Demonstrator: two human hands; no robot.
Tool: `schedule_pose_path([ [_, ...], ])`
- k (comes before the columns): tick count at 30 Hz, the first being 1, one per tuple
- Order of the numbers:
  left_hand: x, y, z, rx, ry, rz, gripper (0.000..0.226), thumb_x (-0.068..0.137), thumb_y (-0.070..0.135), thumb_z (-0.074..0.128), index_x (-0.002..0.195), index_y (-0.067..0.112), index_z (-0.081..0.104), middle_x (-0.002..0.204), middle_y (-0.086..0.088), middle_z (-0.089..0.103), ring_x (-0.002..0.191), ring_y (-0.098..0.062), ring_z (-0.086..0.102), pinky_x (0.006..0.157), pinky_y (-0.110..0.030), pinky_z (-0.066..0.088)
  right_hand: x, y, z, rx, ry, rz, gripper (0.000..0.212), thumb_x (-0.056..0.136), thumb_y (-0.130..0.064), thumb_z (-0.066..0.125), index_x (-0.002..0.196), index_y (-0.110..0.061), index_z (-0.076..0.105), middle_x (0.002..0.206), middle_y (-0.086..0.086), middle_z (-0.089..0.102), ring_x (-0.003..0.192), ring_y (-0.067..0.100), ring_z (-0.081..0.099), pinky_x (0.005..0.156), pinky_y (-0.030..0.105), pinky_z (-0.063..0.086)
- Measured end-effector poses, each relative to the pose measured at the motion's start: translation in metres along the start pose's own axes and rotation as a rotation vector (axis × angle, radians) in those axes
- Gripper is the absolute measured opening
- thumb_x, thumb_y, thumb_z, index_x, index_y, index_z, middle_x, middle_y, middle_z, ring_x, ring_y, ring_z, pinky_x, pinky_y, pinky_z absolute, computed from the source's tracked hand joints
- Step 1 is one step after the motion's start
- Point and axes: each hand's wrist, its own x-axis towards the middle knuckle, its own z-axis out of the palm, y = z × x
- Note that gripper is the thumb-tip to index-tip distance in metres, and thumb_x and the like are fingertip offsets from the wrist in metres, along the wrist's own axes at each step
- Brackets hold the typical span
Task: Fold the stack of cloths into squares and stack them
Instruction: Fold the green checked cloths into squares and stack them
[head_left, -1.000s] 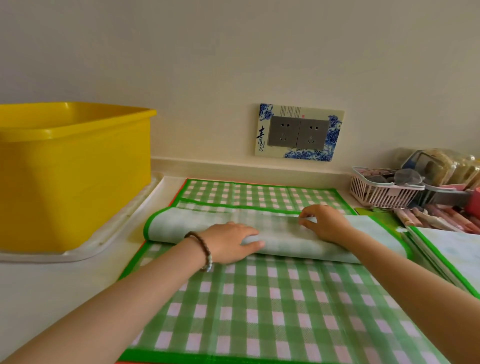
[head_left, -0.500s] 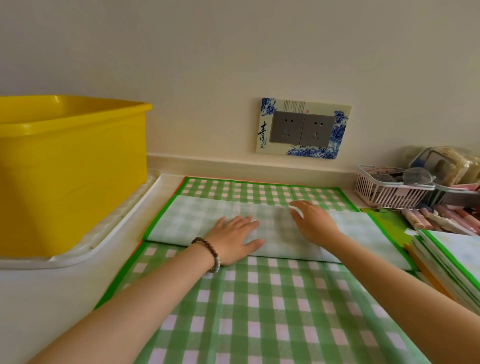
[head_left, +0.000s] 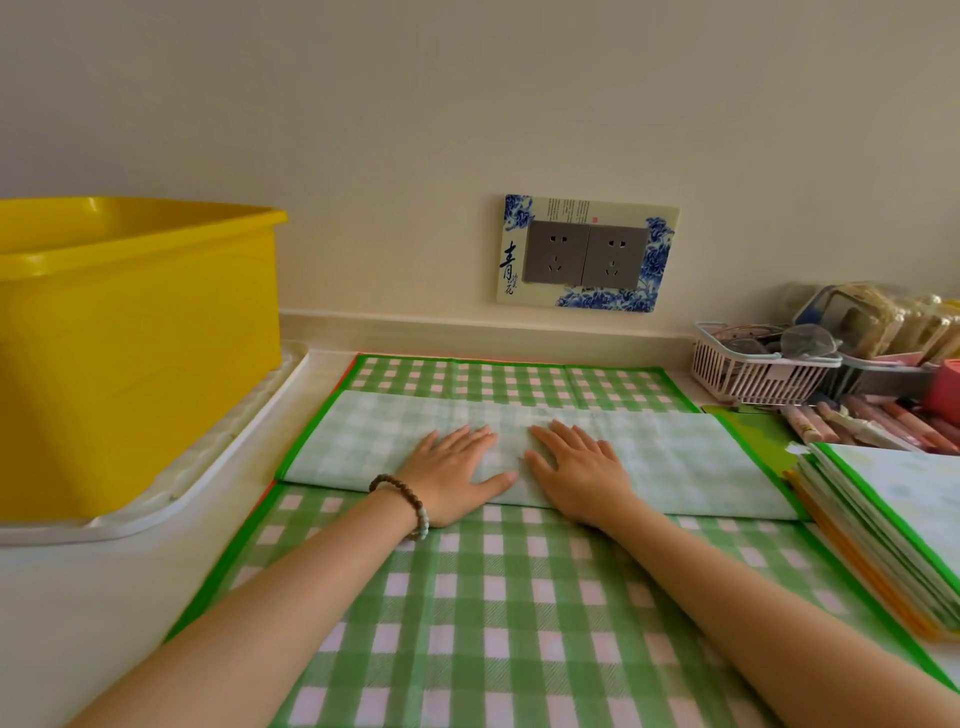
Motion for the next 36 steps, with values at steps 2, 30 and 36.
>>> schedule_pose_path([
  [2, 0.0, -0.001, 0.001, -0.003, 0.003, 0.004, 0.073, 0.091, 0.066, 0.018, 0.151, 0.025, 0.004, 0.159, 0.008, -0.002, 0.145, -0.009, -0.002, 0.119, -0.038, 0.0, -0.004, 0.014, -0.005, -0.013, -0.001, 0.028, 0.058, 0.095, -0.058, 0.018, 0.149, -0.034, 0.014, 0.159, -0.006, 0.008, 0.146, 0.015, 0.003, 0.118, 0.039, 0.002],
  [30, 0.008, 0.042, 0.004, 0.029, -0.028, -0.184, 0.093, 0.072, 0.087, 0.015, 0.149, 0.036, 0.005, 0.159, -0.005, -0.003, 0.145, -0.031, -0.007, 0.114, -0.055, -0.004, -0.022, 0.03, -0.015, 0.018, 0.015, 0.082, 0.052, 0.099, -0.048, 0.022, 0.148, -0.031, 0.02, 0.158, -0.003, 0.012, 0.146, 0.019, 0.007, 0.117, 0.047, 0.003],
  [36, -0.003, 0.015, 0.0, 0.001, -0.025, -0.133, 0.083, 0.074, 0.085, 0.017, 0.146, 0.045, 0.005, 0.159, 0.009, -0.004, 0.146, -0.02, -0.007, 0.114, -0.054, -0.006, -0.02, 0.034, -0.013, -0.035, -0.017, 0.082, 0.056, 0.097, -0.055, 0.018, 0.148, -0.035, 0.014, 0.159, -0.006, 0.008, 0.146, 0.017, 0.004, 0.117, 0.047, 0.001],
])
